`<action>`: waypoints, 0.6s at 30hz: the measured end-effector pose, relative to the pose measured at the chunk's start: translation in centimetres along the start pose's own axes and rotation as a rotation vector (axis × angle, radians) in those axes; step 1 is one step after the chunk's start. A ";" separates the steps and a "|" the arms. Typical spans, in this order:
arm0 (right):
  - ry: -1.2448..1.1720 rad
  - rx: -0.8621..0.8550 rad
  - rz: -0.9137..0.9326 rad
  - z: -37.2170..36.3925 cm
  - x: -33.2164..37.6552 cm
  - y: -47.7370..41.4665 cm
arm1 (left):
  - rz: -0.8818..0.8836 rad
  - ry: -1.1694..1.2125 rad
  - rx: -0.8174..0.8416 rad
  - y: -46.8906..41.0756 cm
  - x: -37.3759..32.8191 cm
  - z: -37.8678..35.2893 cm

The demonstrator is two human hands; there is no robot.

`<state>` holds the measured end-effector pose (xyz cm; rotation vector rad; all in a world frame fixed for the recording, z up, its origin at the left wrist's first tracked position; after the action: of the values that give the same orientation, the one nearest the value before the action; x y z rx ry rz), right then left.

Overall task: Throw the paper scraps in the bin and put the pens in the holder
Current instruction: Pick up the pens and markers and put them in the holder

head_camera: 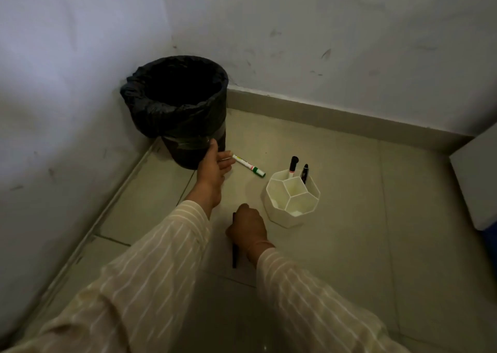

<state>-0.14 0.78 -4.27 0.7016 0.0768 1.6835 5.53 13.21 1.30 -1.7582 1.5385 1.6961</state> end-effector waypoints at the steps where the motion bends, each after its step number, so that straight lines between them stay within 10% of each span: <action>1: -0.015 -0.007 -0.008 0.9 0.1 -0.2 | 0.001 0.006 0.002 -0.1 0.0 -0.2; 10: -0.487 -0.340 0.132 21.1 -1.2 -0.7 | 0.044 0.058 0.074 0.2 0.4 -4.3; 18: 0.059 -0.192 0.121 18.4 -4.6 -2.1 | 0.152 0.039 0.110 1.3 3.2 -6.2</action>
<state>10.93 -8.83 8.00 0.5212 -0.0860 1.7995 7.28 6.35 1.04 -1.6668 1.7878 1.6177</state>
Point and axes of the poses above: each hand's wrist, its own y-axis away from the middle knuckle, its own z-axis out of the back of the hand, x = y × z, the point moved 3 cm from there along -y, towards the middle knuckle, and after that the axes turned 9 degrees about y, right-handed, at the moved point
